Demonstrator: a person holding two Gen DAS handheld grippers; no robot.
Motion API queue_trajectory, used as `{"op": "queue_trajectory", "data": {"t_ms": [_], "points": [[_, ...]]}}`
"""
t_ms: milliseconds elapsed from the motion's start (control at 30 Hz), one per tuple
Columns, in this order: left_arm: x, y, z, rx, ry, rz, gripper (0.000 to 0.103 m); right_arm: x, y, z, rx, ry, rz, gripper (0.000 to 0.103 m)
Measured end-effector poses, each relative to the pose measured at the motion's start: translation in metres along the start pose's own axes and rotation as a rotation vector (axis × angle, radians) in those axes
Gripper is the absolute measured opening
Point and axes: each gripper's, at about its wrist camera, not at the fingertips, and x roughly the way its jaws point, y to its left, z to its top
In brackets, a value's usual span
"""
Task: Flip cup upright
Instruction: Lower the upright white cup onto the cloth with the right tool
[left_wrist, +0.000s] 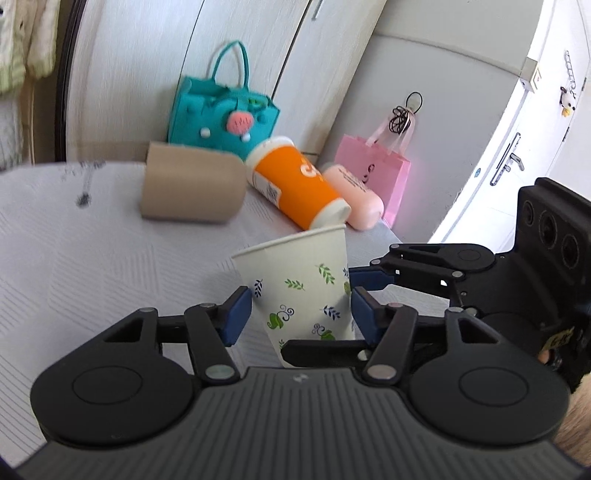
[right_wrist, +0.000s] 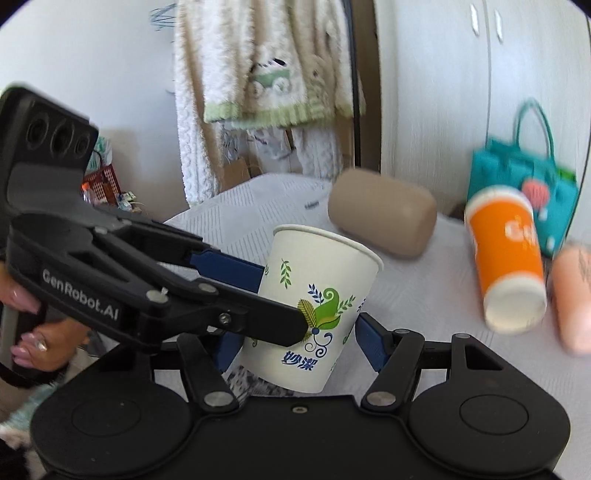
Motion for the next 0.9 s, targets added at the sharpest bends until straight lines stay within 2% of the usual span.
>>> {"op": "queue_trajectory", "data": {"t_ms": [333, 533, 700, 900], "points": [[0.0, 0.012, 0.009, 0.069, -0.086, 0.011, 0.058, 0.031, 0.008, 0.013, -0.146, -0.046, -0.135, 0.07], [0.009, 0.025, 0.008, 0.061, -0.126, 0.013, 0.058, 0.047, 0.013, 0.014, -0.242, -0.086, -0.227, 0.07], [0.017, 0.027, 0.002, 0.088, -0.116, 0.055, 0.058, 0.057, 0.01, 0.016, -0.229, -0.067, -0.212, 0.07], [0.021, 0.029, -0.002, 0.09, -0.106, 0.061, 0.058, 0.063, 0.005, 0.011, -0.21, -0.065, -0.198, 0.069]]}}
